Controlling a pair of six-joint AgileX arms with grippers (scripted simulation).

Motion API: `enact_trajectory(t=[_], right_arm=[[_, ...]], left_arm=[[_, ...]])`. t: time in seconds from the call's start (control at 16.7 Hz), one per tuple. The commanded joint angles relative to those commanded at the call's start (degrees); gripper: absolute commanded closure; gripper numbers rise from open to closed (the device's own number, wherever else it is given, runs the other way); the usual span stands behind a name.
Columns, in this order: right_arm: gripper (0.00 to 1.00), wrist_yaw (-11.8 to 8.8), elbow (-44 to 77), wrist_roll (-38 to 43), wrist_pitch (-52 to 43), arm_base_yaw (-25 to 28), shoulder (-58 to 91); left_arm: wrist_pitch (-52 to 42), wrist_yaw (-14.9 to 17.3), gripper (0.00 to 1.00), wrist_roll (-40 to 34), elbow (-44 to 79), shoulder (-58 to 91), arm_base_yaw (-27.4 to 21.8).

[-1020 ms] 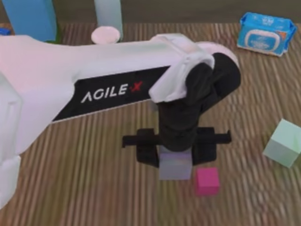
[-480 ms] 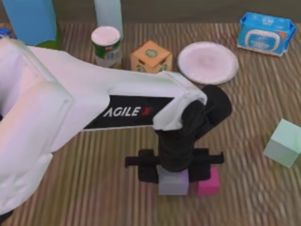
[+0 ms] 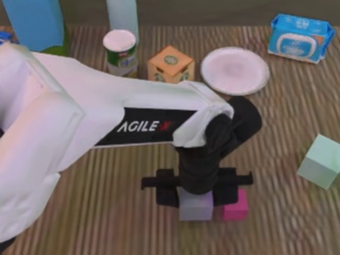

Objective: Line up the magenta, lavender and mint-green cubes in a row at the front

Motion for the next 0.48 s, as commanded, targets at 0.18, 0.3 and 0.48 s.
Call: enact_trajectory(t=[0.18,0.3,0.48], right_arm=[[0.00,0.00,0.00,0.00,0.00,0.00,0.00],[0.00,0.00,0.00,0.00,0.00,0.00,0.00],[0.00,0.00,0.00,0.00,0.00,0.00,0.00]], left_arm=[[0.00,0.00,0.40,0.00,0.00,0.00,0.00],[0.00,0.00,0.25,0.00,0.00,0.00,0.00],[0.00,0.00,0.02,0.00,0.00,0.00,0.00]])
